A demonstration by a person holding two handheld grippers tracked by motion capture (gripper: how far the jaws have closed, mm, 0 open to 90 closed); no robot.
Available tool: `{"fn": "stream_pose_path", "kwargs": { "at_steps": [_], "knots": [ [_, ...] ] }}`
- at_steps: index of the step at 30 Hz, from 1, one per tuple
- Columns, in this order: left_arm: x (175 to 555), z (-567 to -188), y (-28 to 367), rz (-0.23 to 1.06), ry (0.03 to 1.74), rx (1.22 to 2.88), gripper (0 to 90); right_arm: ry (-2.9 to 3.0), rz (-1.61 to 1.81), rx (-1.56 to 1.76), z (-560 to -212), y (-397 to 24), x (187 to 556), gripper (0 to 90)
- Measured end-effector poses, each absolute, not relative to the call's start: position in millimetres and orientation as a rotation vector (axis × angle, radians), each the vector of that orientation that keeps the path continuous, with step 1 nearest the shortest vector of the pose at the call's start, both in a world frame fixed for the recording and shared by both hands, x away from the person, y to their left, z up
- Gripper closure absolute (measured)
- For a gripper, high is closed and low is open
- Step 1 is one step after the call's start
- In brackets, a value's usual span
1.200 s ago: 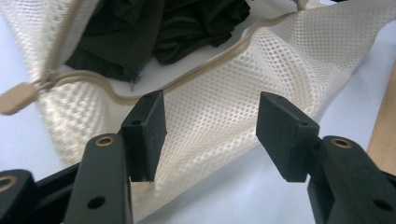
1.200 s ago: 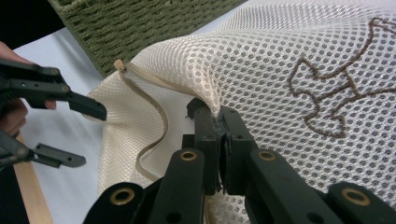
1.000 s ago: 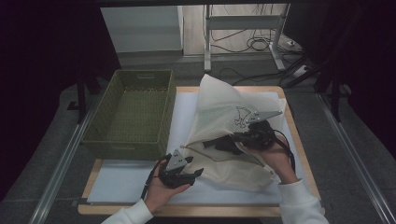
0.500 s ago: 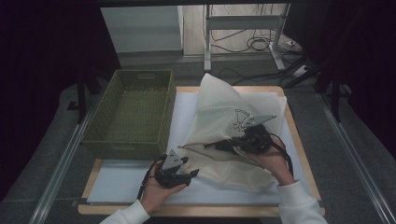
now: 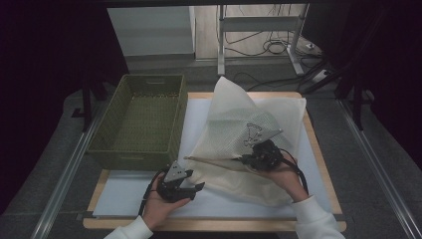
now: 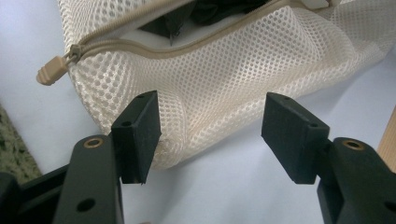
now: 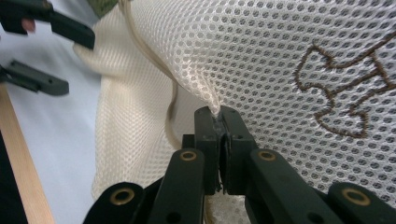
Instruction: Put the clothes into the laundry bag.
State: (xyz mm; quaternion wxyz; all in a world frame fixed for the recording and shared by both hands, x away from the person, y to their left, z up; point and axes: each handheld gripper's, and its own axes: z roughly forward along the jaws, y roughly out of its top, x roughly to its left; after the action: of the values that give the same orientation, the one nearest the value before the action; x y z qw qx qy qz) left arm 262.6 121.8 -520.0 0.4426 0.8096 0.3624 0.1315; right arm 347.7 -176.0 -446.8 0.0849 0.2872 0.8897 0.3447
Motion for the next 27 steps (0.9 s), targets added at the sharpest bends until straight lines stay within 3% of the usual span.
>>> {"fn": "stream_pose_path", "kwargs": {
  "at_steps": [15,24,27],
  "knots": [
    [263.2,-523.7,131.4,0.326,0.924,2.022,35.8,2.714,0.835,0.871,-500.7,-154.9,353.4,84.2],
    [264.1,-524.4,132.1,0.322,0.928,2.025,35.6,2.685,0.849,0.887,-497.8,-158.3,353.9,54.5],
    [264.1,-524.1,132.6,0.324,0.927,2.024,35.6,2.656,0.880,0.876,-488.9,-159.9,350.9,48.8]
  ]
}}
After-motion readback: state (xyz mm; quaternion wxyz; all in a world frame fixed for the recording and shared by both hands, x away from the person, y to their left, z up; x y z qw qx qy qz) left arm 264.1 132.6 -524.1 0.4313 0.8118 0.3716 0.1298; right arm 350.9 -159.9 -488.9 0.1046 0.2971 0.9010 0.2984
